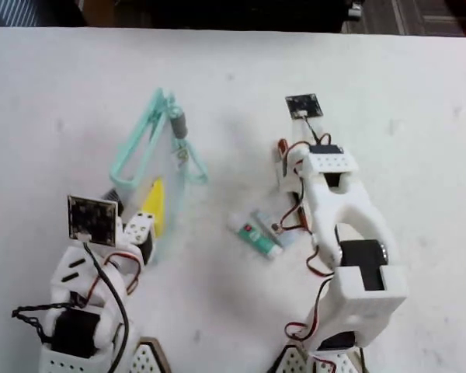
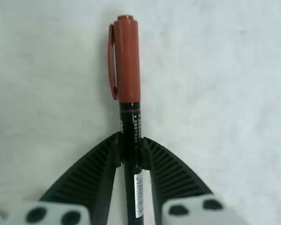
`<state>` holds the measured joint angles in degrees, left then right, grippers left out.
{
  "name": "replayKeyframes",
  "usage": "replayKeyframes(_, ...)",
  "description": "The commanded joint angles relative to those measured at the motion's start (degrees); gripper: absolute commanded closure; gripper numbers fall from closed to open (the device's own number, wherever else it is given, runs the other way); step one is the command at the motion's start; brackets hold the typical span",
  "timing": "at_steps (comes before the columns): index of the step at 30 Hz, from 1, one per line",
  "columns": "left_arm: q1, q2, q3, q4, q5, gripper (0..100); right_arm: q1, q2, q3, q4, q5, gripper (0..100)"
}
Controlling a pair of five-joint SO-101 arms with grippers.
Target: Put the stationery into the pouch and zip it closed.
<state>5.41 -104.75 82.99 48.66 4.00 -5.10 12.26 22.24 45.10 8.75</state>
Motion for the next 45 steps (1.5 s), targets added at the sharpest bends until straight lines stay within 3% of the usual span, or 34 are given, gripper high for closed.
replayKeyframes(1,0.7,0.0,-0.4,-1.5,0.4,85,0.5,-0.5,-2.4,-0.8,-0.4,98.1)
replayKeyframes(39,1.1,0.0,-0.4,-1.5,0.4,81,0.3,-0.5,-2.3,-0.5,-0.3,98.2)
replayKeyframes(45,1.1,0.0,-0.4,-1.6,0.4,81,0.7,-7.3,-0.6,1.5,-0.3,98.2)
